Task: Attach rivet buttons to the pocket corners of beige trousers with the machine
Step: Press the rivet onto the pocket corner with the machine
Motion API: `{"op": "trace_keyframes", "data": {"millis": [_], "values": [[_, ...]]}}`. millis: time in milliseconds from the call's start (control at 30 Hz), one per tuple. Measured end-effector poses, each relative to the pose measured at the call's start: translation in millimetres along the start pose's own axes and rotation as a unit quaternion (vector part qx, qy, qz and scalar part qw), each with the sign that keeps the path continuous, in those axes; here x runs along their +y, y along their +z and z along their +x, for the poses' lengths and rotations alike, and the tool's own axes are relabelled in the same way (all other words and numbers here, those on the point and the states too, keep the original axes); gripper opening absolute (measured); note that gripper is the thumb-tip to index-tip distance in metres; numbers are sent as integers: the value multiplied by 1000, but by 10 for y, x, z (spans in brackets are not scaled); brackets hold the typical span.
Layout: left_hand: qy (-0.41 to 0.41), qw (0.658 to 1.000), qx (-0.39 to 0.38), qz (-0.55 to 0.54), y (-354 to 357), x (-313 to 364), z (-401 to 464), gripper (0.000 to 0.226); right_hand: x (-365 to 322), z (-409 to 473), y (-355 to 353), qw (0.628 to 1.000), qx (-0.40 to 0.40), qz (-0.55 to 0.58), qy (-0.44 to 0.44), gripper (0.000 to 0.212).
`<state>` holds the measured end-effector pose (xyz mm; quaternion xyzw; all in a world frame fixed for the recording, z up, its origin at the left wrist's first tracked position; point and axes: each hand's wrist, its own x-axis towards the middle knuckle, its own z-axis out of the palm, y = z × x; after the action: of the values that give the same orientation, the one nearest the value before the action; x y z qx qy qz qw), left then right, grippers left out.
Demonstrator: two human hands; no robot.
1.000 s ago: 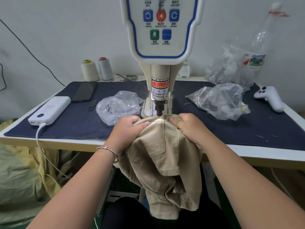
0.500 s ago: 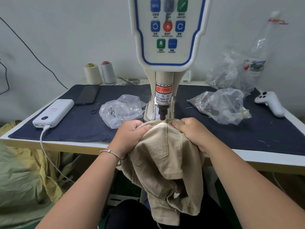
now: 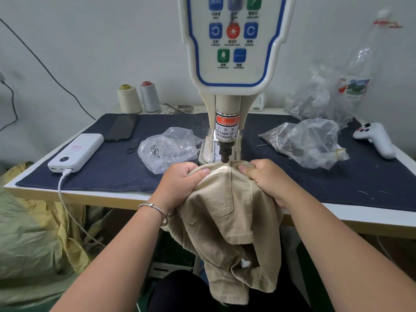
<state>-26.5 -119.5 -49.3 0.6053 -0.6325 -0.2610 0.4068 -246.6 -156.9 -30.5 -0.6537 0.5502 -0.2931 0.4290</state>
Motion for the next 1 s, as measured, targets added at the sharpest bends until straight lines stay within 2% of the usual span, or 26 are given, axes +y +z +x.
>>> {"op": "trace_keyframes", "data": {"millis": [233,400,667,833,1000], "values": [[-2,1000,-3,2,-9,-9,4,46,0,2,3,1000,-1,12,0,42],[-9,1000,0,-5,-7,-15,8,45,12,5,1,1000,1,6,2,34],[-8,1000,-3,-11,-15,-22,7,43,29,20,-8,1000,-1,5,6,33],[8,1000,10,-17,-17,3,-31,44,-3,-47,-18,998,-12,63,15,34],[48,998,52,2,-25,42,-153,48,-125,-190,-103,987,-43,154,14,46]]}}
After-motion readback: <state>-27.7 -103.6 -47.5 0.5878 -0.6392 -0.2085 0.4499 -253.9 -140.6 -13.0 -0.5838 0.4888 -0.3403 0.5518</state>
